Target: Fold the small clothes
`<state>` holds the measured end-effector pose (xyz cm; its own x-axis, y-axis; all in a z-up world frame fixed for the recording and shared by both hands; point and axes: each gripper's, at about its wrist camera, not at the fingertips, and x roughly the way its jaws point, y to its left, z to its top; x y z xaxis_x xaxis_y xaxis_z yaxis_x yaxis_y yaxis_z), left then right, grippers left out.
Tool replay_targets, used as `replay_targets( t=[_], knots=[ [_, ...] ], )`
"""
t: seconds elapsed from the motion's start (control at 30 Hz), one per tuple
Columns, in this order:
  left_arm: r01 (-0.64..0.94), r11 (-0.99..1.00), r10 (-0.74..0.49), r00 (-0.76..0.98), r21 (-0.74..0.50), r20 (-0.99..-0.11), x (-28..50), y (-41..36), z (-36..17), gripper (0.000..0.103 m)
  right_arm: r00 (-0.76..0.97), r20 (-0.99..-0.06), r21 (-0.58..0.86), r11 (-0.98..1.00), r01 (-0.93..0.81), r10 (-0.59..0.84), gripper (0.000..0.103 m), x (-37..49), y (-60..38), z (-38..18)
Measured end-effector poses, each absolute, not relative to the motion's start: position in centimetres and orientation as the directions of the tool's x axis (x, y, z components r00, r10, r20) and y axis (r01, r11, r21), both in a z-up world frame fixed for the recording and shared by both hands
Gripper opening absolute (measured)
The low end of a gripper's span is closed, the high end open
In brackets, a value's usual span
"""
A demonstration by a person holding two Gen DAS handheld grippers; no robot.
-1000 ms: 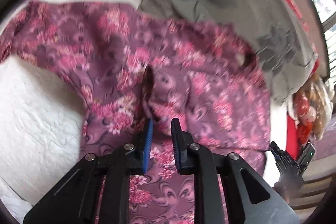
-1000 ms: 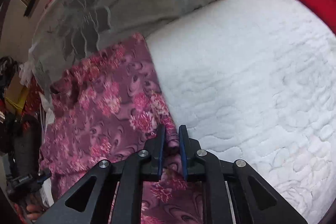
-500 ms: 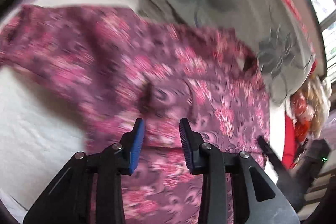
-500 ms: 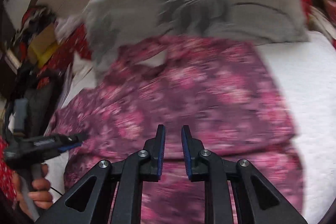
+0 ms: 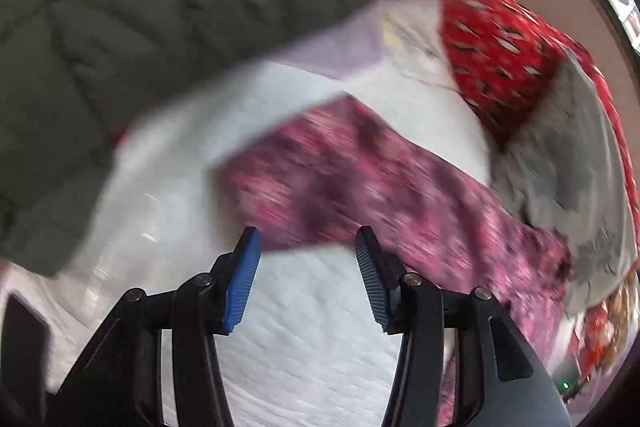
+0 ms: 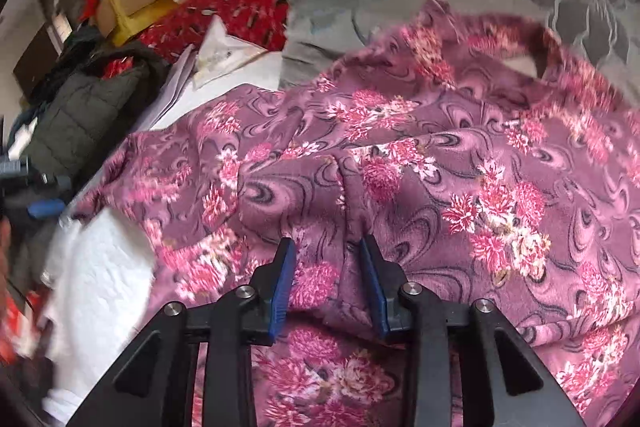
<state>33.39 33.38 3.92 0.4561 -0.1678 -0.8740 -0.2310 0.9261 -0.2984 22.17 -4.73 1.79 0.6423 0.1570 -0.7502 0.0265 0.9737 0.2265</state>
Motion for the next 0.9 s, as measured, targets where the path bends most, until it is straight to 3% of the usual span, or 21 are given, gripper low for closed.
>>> replay_targets(
  t=[0.3, 0.33, 0.37, 0.4, 0.43, 0.7, 0.9],
  knots=[
    [-0.324, 0.862, -0.281, 0.335, -0.390, -0.899, 36.0, 33.8, -1.5, 0.052, 0.645, -0.746, 0.235, 0.972, 0.024, 0.165, 0.036, 22.1, -4.8, 1.6],
    [-0.343, 0.847, -0.294, 0.334, -0.406, -0.896, 36.1, 33.6, -2.0, 0.048, 0.645, -0.746, 0.237, 0.971, 0.024, 0.166, 0.036, 22.1, -5.0, 1.7],
    [-0.362, 0.828, -0.305, 0.350, -0.428, -0.886, 36.2, 33.5, -2.1, 0.025, 0.645, -0.746, 0.238, 0.971, 0.023, 0.167, 0.037, 22.2, -5.0, 1.7],
    [-0.369, 0.810, -0.328, 0.358, -0.456, -0.874, 36.2, 33.7, -2.0, 0.009, 0.645, -0.746, 0.237, 0.971, 0.024, 0.167, 0.037, 22.2, -4.9, 1.8],
    [-0.378, 0.783, -0.371, 0.356, -0.495, -0.858, 36.2, 33.7, -2.0, 0.004, 0.645, -0.746, 0.236, 0.971, 0.023, 0.166, 0.037, 22.2, -4.9, 1.8],
    [-0.319, 0.665, -0.515, 0.459, -0.675, -0.724, 33.1, 31.4, 3.4, 0.004, 0.630, -0.759, 0.230, 0.973, 0.024, 0.164, 0.037, 22.5, -4.7, 2.0],
    [-0.219, 0.658, -0.587, 0.451, -0.721, -0.672, 32.0, 25.0, 7.1, 0.004, 0.580, -0.806, 0.173, 0.984, 0.042, 0.117, 0.037, 22.4, -5.6, 3.9]
  ],
)
